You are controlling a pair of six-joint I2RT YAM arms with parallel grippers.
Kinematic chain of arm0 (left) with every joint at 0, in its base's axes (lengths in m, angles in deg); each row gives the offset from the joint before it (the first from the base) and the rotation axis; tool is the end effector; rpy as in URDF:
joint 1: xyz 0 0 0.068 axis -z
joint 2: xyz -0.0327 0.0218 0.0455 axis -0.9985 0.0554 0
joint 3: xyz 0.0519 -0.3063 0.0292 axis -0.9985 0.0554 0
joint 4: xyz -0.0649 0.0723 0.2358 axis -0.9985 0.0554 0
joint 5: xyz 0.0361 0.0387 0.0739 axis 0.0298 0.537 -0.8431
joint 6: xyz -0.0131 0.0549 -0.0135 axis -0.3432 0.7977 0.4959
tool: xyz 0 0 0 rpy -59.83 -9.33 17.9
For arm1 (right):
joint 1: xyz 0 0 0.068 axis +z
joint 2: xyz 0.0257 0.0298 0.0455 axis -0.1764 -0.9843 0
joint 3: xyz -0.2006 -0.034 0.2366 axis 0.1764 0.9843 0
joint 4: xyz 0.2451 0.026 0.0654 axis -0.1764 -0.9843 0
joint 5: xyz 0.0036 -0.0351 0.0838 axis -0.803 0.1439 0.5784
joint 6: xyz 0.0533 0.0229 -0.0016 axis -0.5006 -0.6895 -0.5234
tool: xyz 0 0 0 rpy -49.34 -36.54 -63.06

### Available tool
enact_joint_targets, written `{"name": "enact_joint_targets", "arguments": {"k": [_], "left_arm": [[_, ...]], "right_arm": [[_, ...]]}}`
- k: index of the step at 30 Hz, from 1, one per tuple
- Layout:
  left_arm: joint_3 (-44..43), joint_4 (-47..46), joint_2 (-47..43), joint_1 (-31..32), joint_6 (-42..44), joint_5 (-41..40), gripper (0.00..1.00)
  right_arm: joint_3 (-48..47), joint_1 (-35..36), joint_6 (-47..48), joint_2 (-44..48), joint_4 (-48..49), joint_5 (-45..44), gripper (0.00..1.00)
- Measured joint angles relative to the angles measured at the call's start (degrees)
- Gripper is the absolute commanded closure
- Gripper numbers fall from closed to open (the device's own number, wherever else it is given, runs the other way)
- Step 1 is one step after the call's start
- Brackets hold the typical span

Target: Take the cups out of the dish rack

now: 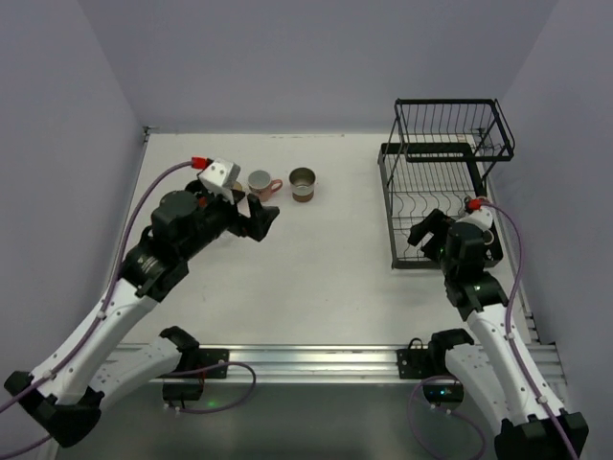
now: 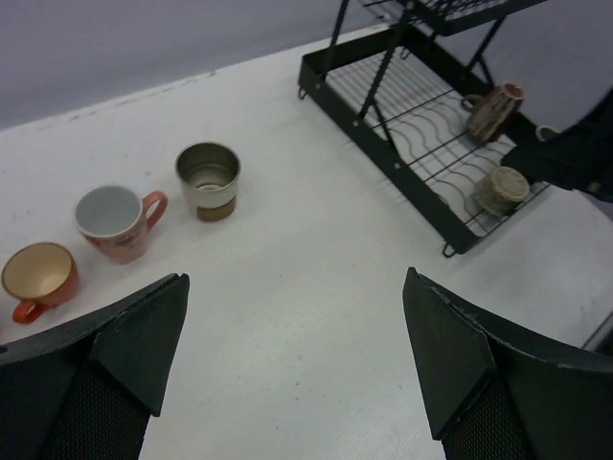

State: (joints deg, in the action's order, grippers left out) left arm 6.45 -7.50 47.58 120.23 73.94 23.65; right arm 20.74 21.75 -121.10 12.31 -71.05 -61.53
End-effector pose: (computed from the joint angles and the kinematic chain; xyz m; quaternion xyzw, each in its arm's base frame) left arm 0.1503 -0.0999 0.4118 0.1446 0.7746 -0.2480 0.5636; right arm 0.1295 0.0181 0.2857 0.2158 0.8119 0.1303 0.5266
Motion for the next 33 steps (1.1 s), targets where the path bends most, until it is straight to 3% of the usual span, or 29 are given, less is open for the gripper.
{"name": "enact_joint_targets", "arguments": {"k": [8,13,25,33], "left_arm": [[10.99,-6.4,-15.82,0.5,-0.74,12.63,0.0],[16.26,-6.47,-18.56,5.38,-0.46,12.33,0.0],[16.65,-6.16,-21.75,13.09,0.61,9.22,0.0],[16.65,-5.66,-21.62,14.01,0.68,7.19,0.0]], "right_arm": [[-3.91,-9.38,2.01,-10.6,-3.98,-7.41,0.09],[-5.29,-10.64,2.93,-19.23,-5.14,-7.8,0.07],[-9.7,-10.71,4.76,-29.66,-8.17,-11.61,0.07],[-12.9,-10.75,5.46,-37.2,-8.41,-11.34,0.23]]}}
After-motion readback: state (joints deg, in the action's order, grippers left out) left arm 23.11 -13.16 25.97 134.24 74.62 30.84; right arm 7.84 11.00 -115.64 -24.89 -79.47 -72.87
